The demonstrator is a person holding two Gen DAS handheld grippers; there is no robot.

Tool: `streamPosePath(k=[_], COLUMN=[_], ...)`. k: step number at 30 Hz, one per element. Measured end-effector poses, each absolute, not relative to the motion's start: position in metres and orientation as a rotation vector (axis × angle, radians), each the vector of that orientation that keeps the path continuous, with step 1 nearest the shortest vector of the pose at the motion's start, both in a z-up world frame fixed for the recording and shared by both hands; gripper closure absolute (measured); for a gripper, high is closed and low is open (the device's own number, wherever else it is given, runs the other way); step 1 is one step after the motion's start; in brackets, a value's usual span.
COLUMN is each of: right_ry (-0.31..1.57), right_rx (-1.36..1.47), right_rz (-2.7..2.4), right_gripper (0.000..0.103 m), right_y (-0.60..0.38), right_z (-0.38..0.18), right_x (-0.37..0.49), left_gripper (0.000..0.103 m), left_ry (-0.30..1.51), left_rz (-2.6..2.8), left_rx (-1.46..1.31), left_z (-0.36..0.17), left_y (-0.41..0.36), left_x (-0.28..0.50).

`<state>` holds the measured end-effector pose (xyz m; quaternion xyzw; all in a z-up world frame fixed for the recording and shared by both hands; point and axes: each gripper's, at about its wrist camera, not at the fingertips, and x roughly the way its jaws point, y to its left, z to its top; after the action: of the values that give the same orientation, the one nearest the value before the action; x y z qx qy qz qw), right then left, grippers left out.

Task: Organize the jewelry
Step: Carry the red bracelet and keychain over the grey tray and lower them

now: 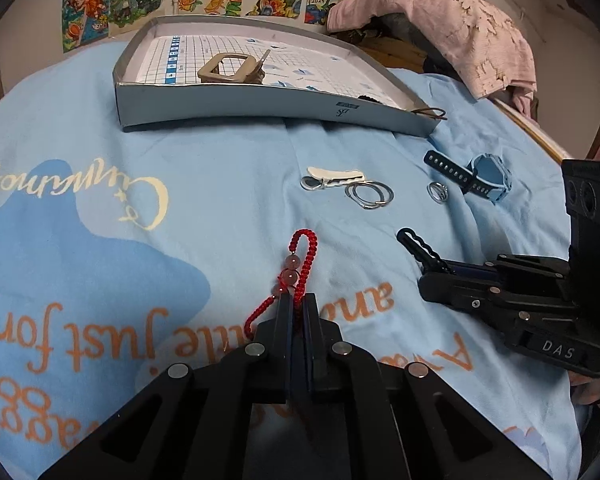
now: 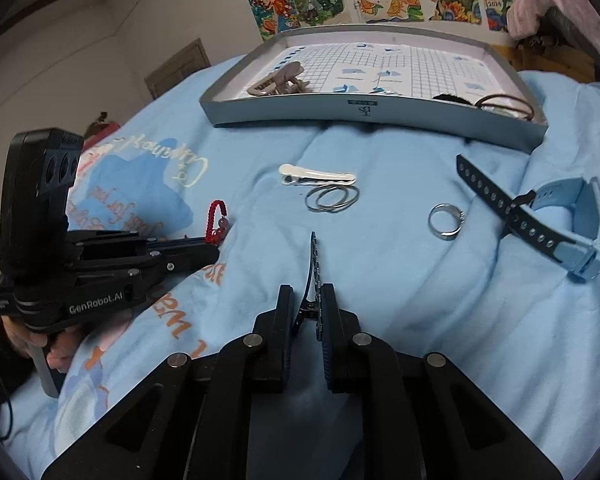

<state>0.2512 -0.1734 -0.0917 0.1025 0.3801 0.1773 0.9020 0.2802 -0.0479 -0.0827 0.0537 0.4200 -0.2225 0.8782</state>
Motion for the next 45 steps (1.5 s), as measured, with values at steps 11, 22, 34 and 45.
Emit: streamPosePath(k=[11,22,34,45], right_ry=[0.757,0.647,0.514,0.534], right_rx=[0.345,0.332,0.284,0.246], right_rz=[0.408,0.316,0.153,0.132], right_gripper=[0.091,0.092,0.091,0.091], right_y=[-0.188,-0.229,-0.296,-0.302], right_z=[-0.079,-0.046,-0.029,-0.047], right_x=[0.243,0.258,0.336,0.382], left_gripper=[0.099,0.099,0.099,0.099], left_ry=[0.849,0.772,0.647,0.715], left_rz=[-0.399,-0.39,-0.42,-0.385], left_rx=[0.162,0.147,0.073,0.024], left_z=[-0.058,-0.026,0.003,-0.039], left_y=[-0.066,-0.103,-0.159,-0.178], left_x=[0.26,0.287,0.377,0.426])
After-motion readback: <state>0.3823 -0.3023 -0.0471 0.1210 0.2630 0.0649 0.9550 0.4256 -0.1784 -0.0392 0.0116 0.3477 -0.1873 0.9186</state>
